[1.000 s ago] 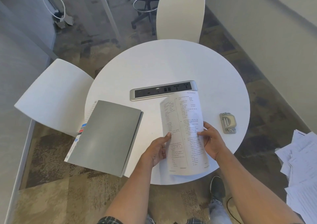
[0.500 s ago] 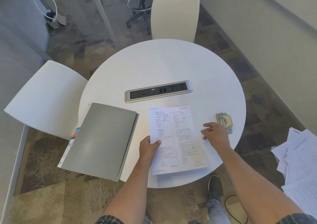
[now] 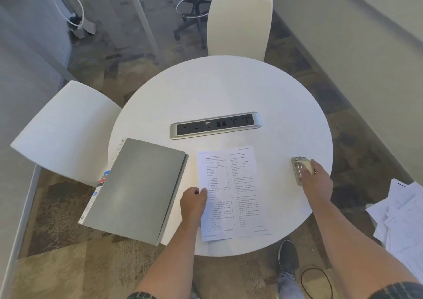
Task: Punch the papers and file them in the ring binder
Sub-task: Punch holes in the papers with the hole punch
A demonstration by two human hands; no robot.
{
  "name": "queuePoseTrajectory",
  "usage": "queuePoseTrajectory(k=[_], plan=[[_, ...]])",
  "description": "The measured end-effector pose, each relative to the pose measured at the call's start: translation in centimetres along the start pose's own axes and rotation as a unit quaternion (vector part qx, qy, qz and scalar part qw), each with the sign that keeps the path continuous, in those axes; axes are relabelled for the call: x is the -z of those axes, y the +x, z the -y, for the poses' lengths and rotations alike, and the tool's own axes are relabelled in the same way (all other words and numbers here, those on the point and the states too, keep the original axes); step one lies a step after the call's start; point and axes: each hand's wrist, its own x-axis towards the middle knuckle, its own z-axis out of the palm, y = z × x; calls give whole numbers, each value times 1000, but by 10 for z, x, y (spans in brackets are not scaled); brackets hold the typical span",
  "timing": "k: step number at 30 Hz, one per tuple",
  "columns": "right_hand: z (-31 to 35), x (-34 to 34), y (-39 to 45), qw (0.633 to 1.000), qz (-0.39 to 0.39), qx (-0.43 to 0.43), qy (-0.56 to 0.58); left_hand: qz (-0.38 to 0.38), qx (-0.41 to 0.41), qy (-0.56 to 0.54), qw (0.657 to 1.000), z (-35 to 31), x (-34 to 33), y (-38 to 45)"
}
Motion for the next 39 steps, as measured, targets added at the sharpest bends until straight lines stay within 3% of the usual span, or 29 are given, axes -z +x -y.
queuePoseTrajectory(k=[4, 12, 18, 30, 39], plan=[[0, 1, -1, 1000, -15, -2, -7, 0, -7, 45, 999, 1, 6, 6], [6, 0, -8, 997, 41, 27, -60, 41, 16, -56, 997, 11, 12, 13], [14, -16, -27, 995, 86, 40, -38, 43, 31, -84, 995, 14, 14, 15], [13, -32, -48, 993, 104, 49, -30, 36, 60, -142, 987, 20, 14, 13], [16, -40, -60, 992, 111, 61, -23, 22, 47, -118, 992, 17, 12, 10]])
